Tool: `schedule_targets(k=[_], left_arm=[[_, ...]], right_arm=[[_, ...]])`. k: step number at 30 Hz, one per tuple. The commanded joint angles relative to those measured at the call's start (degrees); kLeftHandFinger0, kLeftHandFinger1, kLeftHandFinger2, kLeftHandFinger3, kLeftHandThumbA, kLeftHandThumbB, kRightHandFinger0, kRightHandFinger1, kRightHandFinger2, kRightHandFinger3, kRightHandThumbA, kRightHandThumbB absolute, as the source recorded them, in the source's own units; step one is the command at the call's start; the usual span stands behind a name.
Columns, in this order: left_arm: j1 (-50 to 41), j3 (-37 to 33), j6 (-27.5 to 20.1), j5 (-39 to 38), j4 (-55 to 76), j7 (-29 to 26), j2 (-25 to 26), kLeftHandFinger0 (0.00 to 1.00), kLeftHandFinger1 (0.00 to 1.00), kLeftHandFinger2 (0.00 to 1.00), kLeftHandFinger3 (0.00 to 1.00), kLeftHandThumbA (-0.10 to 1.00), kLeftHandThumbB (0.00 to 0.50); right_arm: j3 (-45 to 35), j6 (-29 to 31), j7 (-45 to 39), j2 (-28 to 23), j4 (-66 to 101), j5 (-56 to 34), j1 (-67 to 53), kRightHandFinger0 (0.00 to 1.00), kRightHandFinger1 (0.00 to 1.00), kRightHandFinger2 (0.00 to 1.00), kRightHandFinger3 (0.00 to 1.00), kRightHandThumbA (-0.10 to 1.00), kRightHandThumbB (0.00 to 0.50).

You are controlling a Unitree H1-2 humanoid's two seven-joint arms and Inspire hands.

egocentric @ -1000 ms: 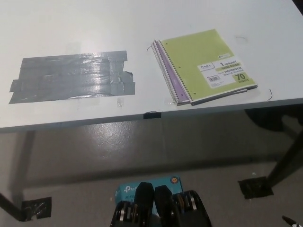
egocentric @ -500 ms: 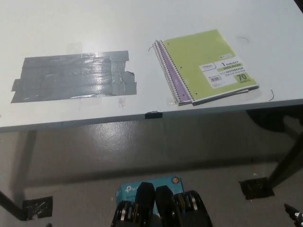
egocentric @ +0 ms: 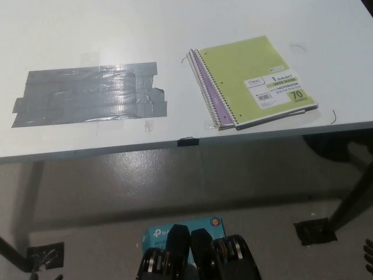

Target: The robot uses its right hand to align two notebooks stacked together until they are fully overlapped

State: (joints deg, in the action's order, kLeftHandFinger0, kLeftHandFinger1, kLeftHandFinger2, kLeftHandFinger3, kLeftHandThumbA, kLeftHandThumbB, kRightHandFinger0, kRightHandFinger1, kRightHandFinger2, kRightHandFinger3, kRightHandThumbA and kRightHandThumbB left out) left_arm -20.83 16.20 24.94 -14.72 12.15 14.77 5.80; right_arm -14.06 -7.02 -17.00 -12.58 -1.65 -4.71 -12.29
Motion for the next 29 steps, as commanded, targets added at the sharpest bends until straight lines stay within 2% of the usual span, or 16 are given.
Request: schedule_targets(k=[1, 2, 4, 7, 8, 11, 14, 20, 26, 29], left_arm=[[-0.48, 0.08, -2.26, -3.13, 0.98, 1.21, 1.11, 0.95, 1.0, 1.0, 1.0, 1.0, 0.5], [-0.49, 0.37, -2.31, -4.35, 0.87, 1.8, 1.06, 1.0, 1.0, 1.0, 1.0, 1.0, 0.5], [-0.48, 0.84, -1.94, -6.64, 0.84, 2.6, 1.03, 1.0, 1.0, 1.0, 1.0, 1.0, 0.5], [-0.69, 0.44, -1.8, -8.04, 0.92, 3.65, 1.64, 1.0, 1.0, 1.0, 1.0, 1.0, 0.5], [-0.8, -0.06, -1.73, -7.83, 0.92, 3.99, 2.13, 1.0, 1.0, 1.0, 1.0, 1.0, 0.5], [-1.0, -1.65, -1.15, -7.79, 0.83, 5.58, 3.84, 1.0, 1.0, 1.0, 1.0, 1.0, 0.5], [-1.61, -2.97, -2.52, -8.09, 0.03, 6.84, 4.68, 1.0, 1.0, 1.0, 1.0, 1.0, 0.5], [-1.98, -2.94, -4.27, -9.0, -0.66, 6.74, 4.91, 1.0, 1.0, 1.0, 1.0, 1.0, 0.5], [-2.16, -3.26, -4.1, -9.17, -0.37, 6.52, 5.3, 1.0, 1.0, 1.0, 1.0, 1.0, 0.5], [-2.28, -3.18, -3.52, -9.11, 0.09, 5.68, 5.08, 1.0, 1.0, 1.0, 1.0, 1.0, 0.5]], right_arm=[[-1.81, -2.79, 1.0, 0.2, 2.37, -5.44, 0.28, 1.0, 1.0, 1.0, 1.0, 1.0, 0.38], [-1.88, -3.18, 1.02, 0.17, 2.47, -5.72, 0.26, 1.0, 1.0, 1.0, 1.0, 1.0, 0.393], [-1.89, -4.12, 0.55, -0.04, 2.79, -6.75, 0.21, 1.0, 1.0, 1.0, 1.0, 1.0, 0.398], [-1.54, -5.36, -1.65, -0.9, 2.5, -9.49, 0.18, 1.0, 1.0, 1.0, 1.0, 1.0, 0.495], [-1.47, -5.82, -2.2, -1.13, 2.2, -10.22, 0.23, 1.0, 1.0, 1.0, 1.0, 1.0, 0.5], [-0.94, -5.77, -3.21, -1.76, 1.95, -11.36, 0.16, 1.0, 1.0, 1.0, 1.0, 1.0, 0.5], [-0.69, -6.35, -2.84, -2.18, 1.92, -11.31, -0.06, 1.0, 1.0, 1.0, 1.0, 1.0, 0.5], [-0.25, -5.51, -2.41, -2.36, 1.09, -11.11, -0.13, 1.0, 1.0, 1.0, 1.0, 1.0, 0.5], [-0.11, -4.93, -1.15, -2.25, 1.42, -10.33, -0.29, 1.0, 1.0, 1.0, 1.0, 1.0, 0.5], [-0.5, -6.83, 0.47, -1.84, 2.23, -10.03, -0.26, 1.0, 1.0, 1.0, 1.0, 1.0, 0.462]])
